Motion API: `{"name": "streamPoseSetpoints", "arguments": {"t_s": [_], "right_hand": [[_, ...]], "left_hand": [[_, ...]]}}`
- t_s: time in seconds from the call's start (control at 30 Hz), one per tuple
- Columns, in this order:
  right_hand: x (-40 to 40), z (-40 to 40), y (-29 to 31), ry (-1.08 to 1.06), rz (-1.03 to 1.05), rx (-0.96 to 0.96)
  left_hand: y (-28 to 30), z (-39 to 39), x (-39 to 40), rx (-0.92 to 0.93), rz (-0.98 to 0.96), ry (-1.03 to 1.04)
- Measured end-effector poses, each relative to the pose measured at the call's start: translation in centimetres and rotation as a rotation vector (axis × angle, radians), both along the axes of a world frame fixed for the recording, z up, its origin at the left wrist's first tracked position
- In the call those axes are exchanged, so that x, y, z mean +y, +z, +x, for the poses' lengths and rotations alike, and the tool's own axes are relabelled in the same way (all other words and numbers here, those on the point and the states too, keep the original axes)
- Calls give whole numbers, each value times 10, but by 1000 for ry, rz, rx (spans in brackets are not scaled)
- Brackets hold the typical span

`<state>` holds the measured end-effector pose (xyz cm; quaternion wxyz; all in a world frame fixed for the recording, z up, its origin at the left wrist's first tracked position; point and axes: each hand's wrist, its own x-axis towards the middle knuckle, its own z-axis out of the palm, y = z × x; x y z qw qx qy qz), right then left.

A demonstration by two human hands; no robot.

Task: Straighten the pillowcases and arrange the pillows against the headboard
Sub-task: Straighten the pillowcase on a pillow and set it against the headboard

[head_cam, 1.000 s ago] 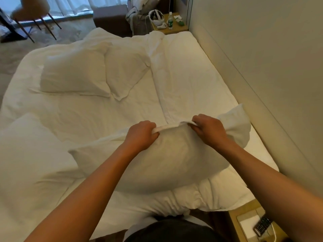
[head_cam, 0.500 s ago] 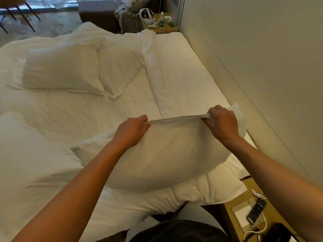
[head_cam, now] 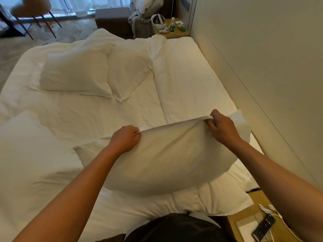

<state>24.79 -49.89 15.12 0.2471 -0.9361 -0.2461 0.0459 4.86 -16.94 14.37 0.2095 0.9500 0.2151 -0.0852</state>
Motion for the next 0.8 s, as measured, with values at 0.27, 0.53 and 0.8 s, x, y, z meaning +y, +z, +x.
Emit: {"name": "streamPoseSetpoints", "arguments": {"t_s": [0.27,0.53,0.8], "right_hand": [[-8,19,1,144,56,17],[-5,26,0,141,-130,-133],[-9,15,-10,136,-155,-103]], "left_hand": [[8,-3,2,-149,-64,4],[11,-1,2,-80,14,60],[0,-11,8,-3,98,95]]}}
